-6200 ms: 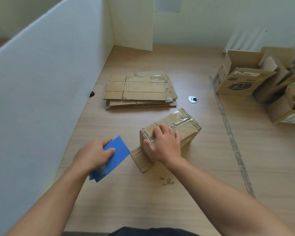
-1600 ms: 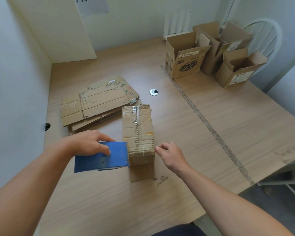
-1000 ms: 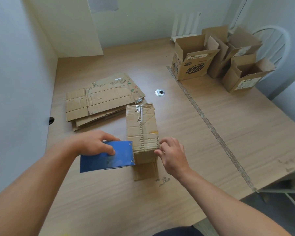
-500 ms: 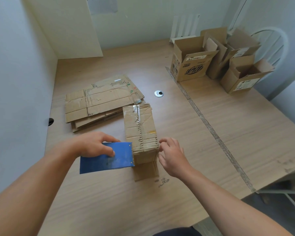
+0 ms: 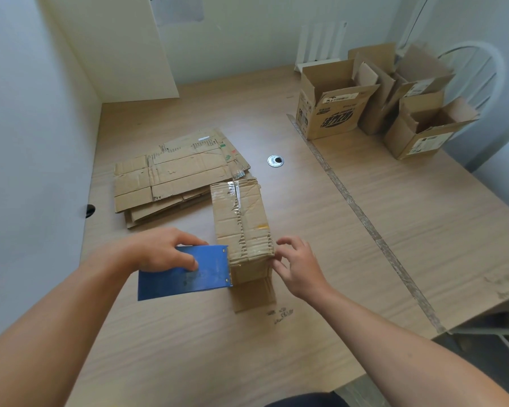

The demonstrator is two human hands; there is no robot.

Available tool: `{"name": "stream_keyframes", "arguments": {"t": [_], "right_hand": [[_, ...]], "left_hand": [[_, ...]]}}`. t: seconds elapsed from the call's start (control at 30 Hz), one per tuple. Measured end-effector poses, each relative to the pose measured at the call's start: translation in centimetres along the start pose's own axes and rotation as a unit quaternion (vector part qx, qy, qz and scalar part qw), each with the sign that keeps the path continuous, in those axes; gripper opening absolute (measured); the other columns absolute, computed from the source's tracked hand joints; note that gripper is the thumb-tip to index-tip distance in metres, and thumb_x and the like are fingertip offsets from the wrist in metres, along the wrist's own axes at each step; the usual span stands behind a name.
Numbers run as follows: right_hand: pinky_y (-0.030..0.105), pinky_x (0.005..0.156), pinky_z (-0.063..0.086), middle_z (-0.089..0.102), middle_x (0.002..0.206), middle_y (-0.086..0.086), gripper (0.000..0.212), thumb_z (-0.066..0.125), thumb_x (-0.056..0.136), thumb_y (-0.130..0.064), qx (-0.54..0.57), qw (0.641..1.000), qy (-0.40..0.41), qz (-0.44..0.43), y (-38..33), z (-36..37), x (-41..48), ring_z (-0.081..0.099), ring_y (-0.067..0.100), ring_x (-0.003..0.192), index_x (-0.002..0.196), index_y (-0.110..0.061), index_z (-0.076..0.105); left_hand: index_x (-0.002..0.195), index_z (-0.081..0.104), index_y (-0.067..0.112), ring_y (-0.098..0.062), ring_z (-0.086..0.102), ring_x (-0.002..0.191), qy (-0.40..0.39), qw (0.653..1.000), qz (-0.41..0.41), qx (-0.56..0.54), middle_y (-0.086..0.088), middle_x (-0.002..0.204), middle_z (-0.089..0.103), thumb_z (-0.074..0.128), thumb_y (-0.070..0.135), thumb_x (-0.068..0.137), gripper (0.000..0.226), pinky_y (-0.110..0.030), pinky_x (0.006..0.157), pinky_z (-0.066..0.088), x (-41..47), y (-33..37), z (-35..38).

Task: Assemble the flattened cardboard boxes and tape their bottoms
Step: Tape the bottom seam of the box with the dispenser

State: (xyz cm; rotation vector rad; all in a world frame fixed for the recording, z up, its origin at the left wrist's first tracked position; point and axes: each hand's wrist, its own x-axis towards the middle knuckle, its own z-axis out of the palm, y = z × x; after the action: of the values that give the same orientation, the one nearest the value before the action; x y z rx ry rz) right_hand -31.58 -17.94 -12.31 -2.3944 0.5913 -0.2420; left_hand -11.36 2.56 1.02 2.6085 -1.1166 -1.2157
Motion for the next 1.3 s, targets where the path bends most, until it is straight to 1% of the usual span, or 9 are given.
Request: {"name": "stream_keyframes", "arguments": {"t": [0.1,0.23,0.33,0.5,0.6,0.83,1.07,1.17,1.3], "right_hand": [[0.032,0.096,0.038,0.052,0.113,-0.001,0.007,0.069,0.091,-0.022,0.066,0.995,0.010,0.076,-0.6,0.4,0.1,0.046,0.026,0.116,0.088,-0.015,0.068],[0.036,0.088,0.040,0.040,0.105,-0.009,0.027,0.067,0.087,-0.048,-0.066,0.995,-0.007,0.071,-1.1,-0.9,0.0,0.040,0.017,0.106,0.084,-0.025,0.054],[0.039,0.080,0.045,0.050,0.109,-0.001,0.034,0.076,0.082,-0.044,-0.111,0.990,0.069,-0.059,-2.1,-1.7,-0.3,0.049,0.023,0.102,0.090,-0.020,0.054],[0.046,0.088,0.051,0.062,0.136,0.009,0.038,0.082,0.081,-0.026,-0.123,0.963,0.017,-0.240,-3.4,-0.2,1.0,0.053,0.036,0.131,0.118,-0.021,0.074],[0.047,0.095,0.050,0.056,0.144,0.005,0.039,0.072,0.089,-0.027,-0.097,0.968,-0.009,-0.232,-3.0,0.4,1.7,0.048,0.032,0.137,0.128,-0.027,0.068],[0.052,0.094,0.052,0.062,0.134,0.009,0.037,0.074,0.086,-0.019,-0.058,0.972,0.018,-0.229,-2.4,1.3,2.2,0.055,0.036,0.127,0.122,-0.025,0.073],[0.053,0.093,0.052,0.061,0.137,0.006,0.037,0.073,0.087,-0.021,-0.055,0.974,0.007,-0.220,-2.3,1.0,2.3,0.052,0.034,0.131,0.124,-0.028,0.071],[0.052,0.098,0.051,0.061,0.136,0.008,0.037,0.073,0.086,-0.020,-0.053,0.974,0.009,-0.221,-2.4,1.1,2.3,0.053,0.035,0.130,0.123,-0.026,0.072],[0.049,0.106,0.046,0.061,0.135,0.012,0.036,0.073,0.086,-0.016,-0.048,0.972,0.005,-0.230,-2.6,1.2,2.3,0.052,0.038,0.128,0.122,-0.021,0.073]], "left_hand": [[0.129,0.054,0.053,-0.010,0.056,0.107,0.000,1.000,-0.001,-0.006,0.013,0.123,0.060,0.066,0.038,0.090,0.044,-0.032,0.092,0.045,0.0,-0.2,0.2],[0.128,0.053,0.056,-0.012,0.055,0.109,-0.002,1.000,0.001,-0.013,0.013,0.126,0.060,0.066,0.038,0.090,0.043,-0.036,0.096,0.044,0.0,-0.4,0.4],[0.126,0.052,0.057,-0.013,0.057,0.109,-0.004,0.999,0.001,-0.041,0.012,0.125,0.061,0.065,0.038,0.091,0.042,-0.038,0.098,0.045,-0.2,-0.7,0.8],[0.130,0.054,0.053,-0.011,0.056,0.110,0.000,0.999,0.005,-0.048,0.014,0.125,0.061,0.066,0.048,0.082,0.049,-0.036,0.099,0.044,-0.3,-1.1,1.0],[0.126,0.054,0.056,-0.009,0.057,0.112,0.004,0.997,0.009,-0.073,0.017,0.126,0.062,0.058,0.054,0.068,0.059,-0.036,0.101,0.044,-0.6,-1.4,1.1],[0.118,0.047,0.067,-0.012,0.056,0.115,0.011,0.996,0.027,-0.089,0.018,0.129,0.060,0.056,0.055,0.069,0.051,-0.041,0.104,0.042,-0.9,-2.5,1.7],[0.128,0.048,0.059,-0.004,0.051,0.119,0.004,0.995,0.041,-0.089,0.025,0.133,0.054,0.059,0.054,0.072,0.058,-0.034,0.105,0.039,-2.0,-4.0,1.2],[0.121,0.050,0.061,0.006,0.050,0.115,0.010,0.994,0.036,-0.100,0.031,0.130,0.053,0.071,0.043,0.084,0.046,-0.023,0.095,0.038,-2.7,-6.2,1.0],[0.119,0.048,0.062,-0.003,0.049,0.119,0.022,0.994,0.008,-0.102,0.026,0.134,0.051,0.070,0.036,0.090,0.046,-0.027,0.097,0.035,-2.5,-7.7,1.6]]}}
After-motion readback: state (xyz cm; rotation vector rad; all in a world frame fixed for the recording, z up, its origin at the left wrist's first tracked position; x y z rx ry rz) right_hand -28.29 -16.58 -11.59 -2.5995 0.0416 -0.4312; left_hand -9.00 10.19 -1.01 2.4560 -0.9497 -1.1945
